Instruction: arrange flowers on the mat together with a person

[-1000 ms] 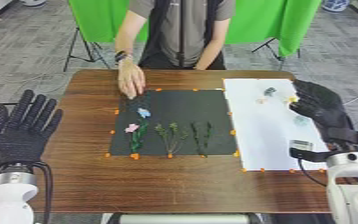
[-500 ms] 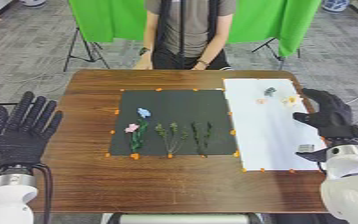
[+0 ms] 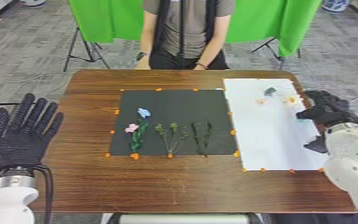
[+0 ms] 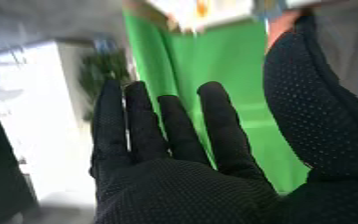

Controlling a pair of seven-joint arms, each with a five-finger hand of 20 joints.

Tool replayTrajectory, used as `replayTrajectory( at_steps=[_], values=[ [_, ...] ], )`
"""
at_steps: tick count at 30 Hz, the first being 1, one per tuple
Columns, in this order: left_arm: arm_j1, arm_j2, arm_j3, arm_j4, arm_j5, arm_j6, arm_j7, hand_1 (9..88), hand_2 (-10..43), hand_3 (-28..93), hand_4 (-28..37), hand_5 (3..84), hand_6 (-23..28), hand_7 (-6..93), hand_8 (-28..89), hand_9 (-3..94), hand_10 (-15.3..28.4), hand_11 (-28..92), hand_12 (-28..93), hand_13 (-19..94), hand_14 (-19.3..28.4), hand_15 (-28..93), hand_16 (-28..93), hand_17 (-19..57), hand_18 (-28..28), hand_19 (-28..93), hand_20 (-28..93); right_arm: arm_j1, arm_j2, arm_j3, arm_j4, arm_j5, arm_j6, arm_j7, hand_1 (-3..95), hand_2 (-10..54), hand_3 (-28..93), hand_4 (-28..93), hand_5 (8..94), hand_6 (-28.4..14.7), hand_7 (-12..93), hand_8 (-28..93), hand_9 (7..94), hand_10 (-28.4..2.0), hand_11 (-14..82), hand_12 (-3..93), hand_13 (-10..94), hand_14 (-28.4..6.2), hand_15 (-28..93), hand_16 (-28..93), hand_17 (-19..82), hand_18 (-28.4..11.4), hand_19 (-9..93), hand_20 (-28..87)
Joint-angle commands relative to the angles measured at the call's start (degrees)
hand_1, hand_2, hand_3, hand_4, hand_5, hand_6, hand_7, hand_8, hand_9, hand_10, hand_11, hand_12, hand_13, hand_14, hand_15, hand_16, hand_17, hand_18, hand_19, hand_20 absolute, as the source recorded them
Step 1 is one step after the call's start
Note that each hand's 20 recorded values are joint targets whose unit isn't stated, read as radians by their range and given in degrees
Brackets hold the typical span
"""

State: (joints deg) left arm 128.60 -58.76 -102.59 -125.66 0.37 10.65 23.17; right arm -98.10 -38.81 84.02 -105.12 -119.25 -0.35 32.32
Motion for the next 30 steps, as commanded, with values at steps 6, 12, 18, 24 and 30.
replayTrajectory(
  at_steps=[6,12,18,24,30],
  values=[
    [1.15,-0.54,0.53,-0.34,-0.14,0.33,-0.01,23.4,17.0,73,-28.3,43.7,7.2,12.0,-9,39.0,13.8,16,8,27,15.4,29,-6,-7.0,13.6,33,12,5.42,2.00,-5.97,7.23,2.36,-4.23,1.06,39.0,-9.5,79,-28,33.3,-4.2,15,-10,31.3,-15.9,6.7,19.0,27,-13.8,26,21,9,-17.1,51,11],
    [0.67,-0.39,0.74,-0.33,-0.26,0.60,-0.31,23.4,16.9,73,-28.3,43.5,7.3,12.1,-9,39.0,13.8,16,8,27,15.4,29,-6,-7.0,13.6,33,12,9.07,1.79,-11.33,10.49,3.94,-2.75,0.40,41.5,-9.5,78,-28,38.6,-2.6,19,-11,41.9,-12.8,13.9,18.7,38,-11.1,35,20,13,-16.9,55,12],
    [0.11,-0.39,1.49,-0.17,-2.04,2.07,0.20,23.2,16.8,74,-28.3,42.6,7.4,12.3,-9,38.8,13.7,16,8,27,15.5,29,-6,-6.9,13.6,32,12,10.04,1.27,-14.10,11.20,3.36,-2.08,0.73,43.9,-3.7,76,-28,49.4,0.1,28,-15,56.2,-10.7,30.0,22.3,52,-8.5,48,23,17,-17.3,61,15],
    [0.14,-0.33,1.44,-0.12,-2.34,1.62,0.42,23.0,16.5,74,-28.3,43.5,7.7,12.7,-9,38.9,13.9,16,9,28,15.6,30,-6,-7.0,13.7,33,12,9.60,1.30,-15.43,10.95,1.84,-1.10,0.76,53.3,-1.8,68,-28,57.2,0.9,41,-6,68.4,-7.7,21.3,45.0,55,-6.4,50,40,21,-17.3,68,26],
    [0.51,-0.53,1.41,-0.23,-3.26,2.82,0.92,23.1,16.6,74,-28.3,44.3,7.9,12.8,-10,39.2,14.0,17,9,28,15.6,30,-6,-7.0,13.7,33,12,11.23,2.25,-18.58,9.07,-0.37,2.61,-1.52,54.3,-2.2,68,-28,59.1,1.7,45,-5,69.8,-7.5,24.2,48.2,56,-6.1,51,42,22,-17.4,69,28]
  ],
)
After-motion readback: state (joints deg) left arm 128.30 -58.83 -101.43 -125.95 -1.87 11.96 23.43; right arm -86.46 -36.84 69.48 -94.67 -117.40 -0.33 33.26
